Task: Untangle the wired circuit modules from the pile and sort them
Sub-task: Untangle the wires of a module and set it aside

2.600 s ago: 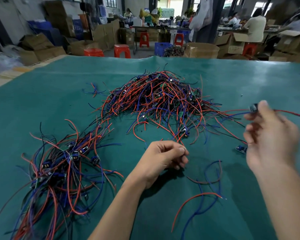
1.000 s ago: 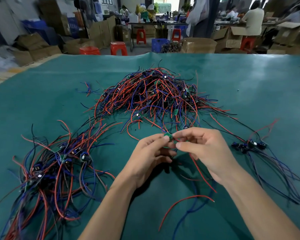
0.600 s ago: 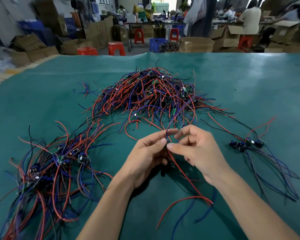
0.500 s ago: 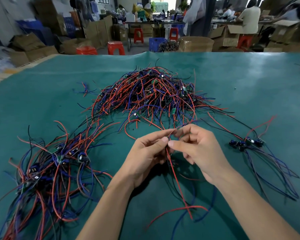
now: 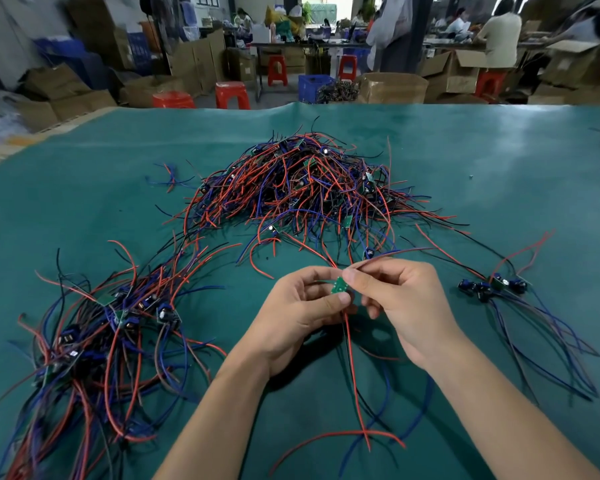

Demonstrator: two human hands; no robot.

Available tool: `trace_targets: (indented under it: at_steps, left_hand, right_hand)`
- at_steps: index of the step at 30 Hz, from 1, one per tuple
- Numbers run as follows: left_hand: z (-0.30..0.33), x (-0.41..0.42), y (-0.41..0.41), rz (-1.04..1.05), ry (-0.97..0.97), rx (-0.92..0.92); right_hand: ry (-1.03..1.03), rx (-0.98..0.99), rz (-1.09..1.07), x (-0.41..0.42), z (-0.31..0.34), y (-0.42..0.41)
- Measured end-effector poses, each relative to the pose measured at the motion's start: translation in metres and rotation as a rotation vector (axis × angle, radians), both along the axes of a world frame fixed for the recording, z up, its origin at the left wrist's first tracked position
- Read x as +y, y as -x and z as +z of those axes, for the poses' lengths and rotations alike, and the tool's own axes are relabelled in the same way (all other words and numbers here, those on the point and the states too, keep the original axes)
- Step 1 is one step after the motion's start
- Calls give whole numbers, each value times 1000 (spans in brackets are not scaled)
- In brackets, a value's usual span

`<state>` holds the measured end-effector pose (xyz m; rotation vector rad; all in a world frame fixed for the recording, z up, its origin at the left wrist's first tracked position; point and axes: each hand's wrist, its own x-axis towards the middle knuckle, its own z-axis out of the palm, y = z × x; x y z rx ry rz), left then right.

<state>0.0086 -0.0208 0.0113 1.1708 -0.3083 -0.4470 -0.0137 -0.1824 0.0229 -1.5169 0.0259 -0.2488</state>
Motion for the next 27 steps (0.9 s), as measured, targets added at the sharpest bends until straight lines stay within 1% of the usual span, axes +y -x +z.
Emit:
trace_targets:
  at_steps: [8, 13, 16, 20, 23, 27]
  left_hand:
    - [0, 1, 0, -34, -47, 3]
    - [1, 0, -1, -17, -42, -8]
    - [0, 0, -2, -19, -37, -23]
    - [-2, 0, -2, -39, -74, -60]
    - [-2, -1, -1, -58, -113, -85]
    - [0, -2, 0, -65, -149, -107]
  right_hand:
    - [102, -89, -131, 1, -1, -2]
    - [224, -168, -187, -2, -2, -4]
    - [304, -199, -261, -8, -3, -6]
    - [347, -217, -395, -24, 0, -11]
    - [308, -207, -529, -40, 2, -14]
    - [224, -221, -637, -55, 7, -13]
